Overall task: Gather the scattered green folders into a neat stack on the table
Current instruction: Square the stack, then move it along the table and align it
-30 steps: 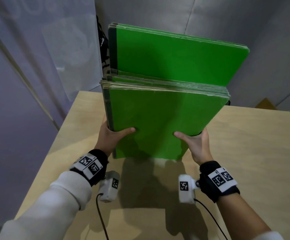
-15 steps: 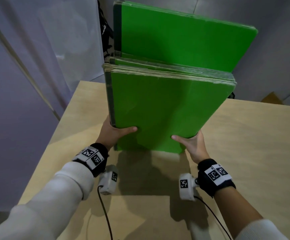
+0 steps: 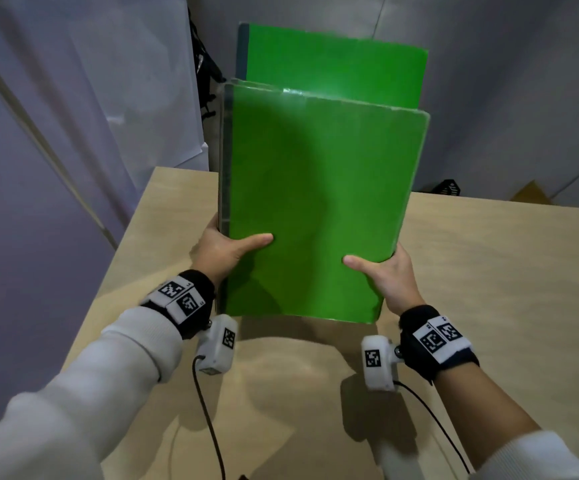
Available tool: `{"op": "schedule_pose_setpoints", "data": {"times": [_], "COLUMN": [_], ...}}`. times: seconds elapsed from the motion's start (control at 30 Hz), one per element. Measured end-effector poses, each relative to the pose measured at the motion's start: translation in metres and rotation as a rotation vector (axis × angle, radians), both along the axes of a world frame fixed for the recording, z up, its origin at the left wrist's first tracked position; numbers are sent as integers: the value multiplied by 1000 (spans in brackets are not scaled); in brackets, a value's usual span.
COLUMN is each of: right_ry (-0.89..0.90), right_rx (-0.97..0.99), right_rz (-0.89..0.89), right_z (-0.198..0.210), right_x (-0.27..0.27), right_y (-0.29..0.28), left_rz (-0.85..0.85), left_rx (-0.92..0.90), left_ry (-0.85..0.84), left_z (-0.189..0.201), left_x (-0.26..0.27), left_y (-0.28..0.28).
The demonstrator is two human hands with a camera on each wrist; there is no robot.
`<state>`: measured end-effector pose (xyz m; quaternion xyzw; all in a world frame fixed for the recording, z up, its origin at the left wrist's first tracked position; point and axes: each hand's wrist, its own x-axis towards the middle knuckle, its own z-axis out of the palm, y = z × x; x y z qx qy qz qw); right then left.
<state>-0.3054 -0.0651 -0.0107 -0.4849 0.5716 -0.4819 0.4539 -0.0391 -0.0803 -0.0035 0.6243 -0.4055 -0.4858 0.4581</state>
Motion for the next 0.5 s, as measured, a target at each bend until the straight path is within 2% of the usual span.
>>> {"op": "schedule_pose_setpoints", "data": {"times": [0.07, 0.2, 0.3, 0.5], "right_ry": [8, 14, 3, 25], "right_rx": [-13, -10, -4, 10], "right_rz": [11, 40, 41, 15], "right_z": [11, 31, 42, 50], "right_x": [2, 7, 12, 12], "right_y": [4, 16, 31, 61], "left_rz": [-1, -96, -139, -199], "left_rx": [14, -16, 8, 78], "left_ry": [-20, 51, 61, 5], "left_z": [-2, 38, 53, 54], "left_x": [6, 7, 13, 12], "left_y": [-2, 18, 31, 47]}}
